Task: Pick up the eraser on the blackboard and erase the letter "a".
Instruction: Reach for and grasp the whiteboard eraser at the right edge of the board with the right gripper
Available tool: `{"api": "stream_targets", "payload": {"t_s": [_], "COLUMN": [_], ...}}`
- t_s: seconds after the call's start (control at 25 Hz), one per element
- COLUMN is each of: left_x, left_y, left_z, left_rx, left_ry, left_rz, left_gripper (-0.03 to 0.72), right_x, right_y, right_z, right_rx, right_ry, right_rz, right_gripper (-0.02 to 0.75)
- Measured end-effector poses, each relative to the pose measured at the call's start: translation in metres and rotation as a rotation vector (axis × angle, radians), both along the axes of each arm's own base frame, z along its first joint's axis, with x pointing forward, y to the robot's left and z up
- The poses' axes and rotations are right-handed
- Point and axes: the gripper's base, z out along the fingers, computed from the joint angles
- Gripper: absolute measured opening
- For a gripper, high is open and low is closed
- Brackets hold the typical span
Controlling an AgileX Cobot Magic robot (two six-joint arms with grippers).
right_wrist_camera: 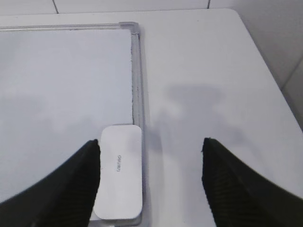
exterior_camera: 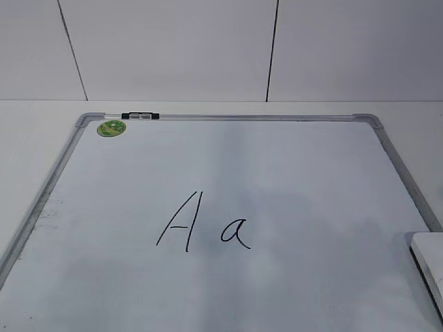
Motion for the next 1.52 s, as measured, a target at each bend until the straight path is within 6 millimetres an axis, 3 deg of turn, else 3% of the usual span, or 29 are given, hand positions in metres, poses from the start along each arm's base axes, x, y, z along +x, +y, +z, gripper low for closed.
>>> {"api": "stream_targets", "payload": {"t_s": [0.4, 0.84, 1.52], "left_x": [0.0, 0.0, 0.0], "left_y": [0.0, 0.0, 0.0], "left_z": [0.0, 0.0, 0.0], "left_rx": [0.0, 0.0, 0.0], "left_ry": [0.0, 0.0, 0.0], "left_rz": [0.0, 0.0, 0.0], "left_gripper": [0.235, 0.235, 0.235], "right_x": [0.036, 0.07, 0.125], "right_y": [0.01, 0.018, 0.025], "right_z": [0.008, 0.008, -0.029], "right_rx": [0.08, 0.114, 0.156], "right_ry": [0.1, 0.371, 0.74], "right_rz": [0.084, 0.135, 0.064], "right_gripper": [0.54, 0.54, 0.54]}}
